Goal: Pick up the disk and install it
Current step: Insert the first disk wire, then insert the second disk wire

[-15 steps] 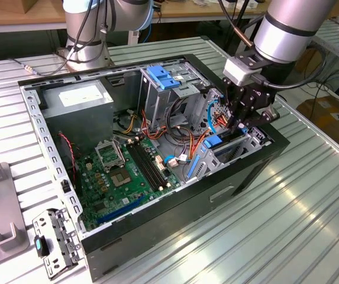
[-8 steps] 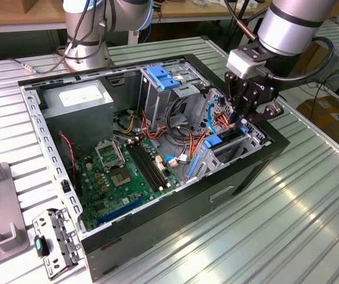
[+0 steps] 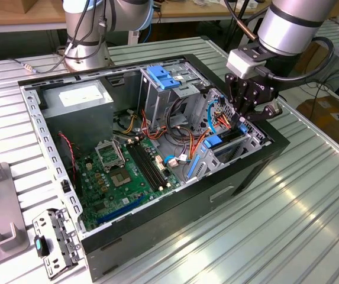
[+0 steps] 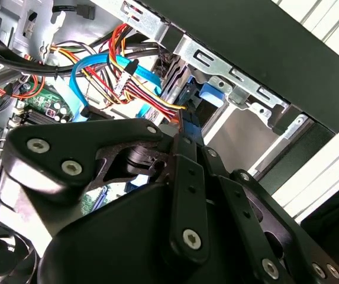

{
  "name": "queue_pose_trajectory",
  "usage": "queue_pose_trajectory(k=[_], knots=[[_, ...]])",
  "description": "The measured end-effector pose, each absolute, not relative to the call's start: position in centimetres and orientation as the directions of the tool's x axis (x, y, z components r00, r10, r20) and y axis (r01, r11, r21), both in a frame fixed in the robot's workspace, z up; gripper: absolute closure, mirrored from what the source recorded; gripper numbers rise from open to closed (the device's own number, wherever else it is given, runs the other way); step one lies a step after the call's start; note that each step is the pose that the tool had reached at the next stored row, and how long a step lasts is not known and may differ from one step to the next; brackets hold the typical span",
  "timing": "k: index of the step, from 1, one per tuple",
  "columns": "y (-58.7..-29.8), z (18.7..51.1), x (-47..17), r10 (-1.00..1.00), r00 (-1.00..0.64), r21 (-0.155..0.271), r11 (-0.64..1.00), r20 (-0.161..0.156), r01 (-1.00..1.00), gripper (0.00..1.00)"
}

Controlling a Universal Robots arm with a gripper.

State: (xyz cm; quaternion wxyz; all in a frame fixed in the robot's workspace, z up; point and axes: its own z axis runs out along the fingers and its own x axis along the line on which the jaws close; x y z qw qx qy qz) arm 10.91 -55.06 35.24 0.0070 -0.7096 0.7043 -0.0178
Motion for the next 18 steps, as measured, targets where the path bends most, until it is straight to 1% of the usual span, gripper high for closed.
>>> queue_pose_trajectory(k=[18], knots=[[-55.1, 35.2, 9.8, -1.0, 0.007, -0.035, -0.008, 0.015, -0.999, 0.89]])
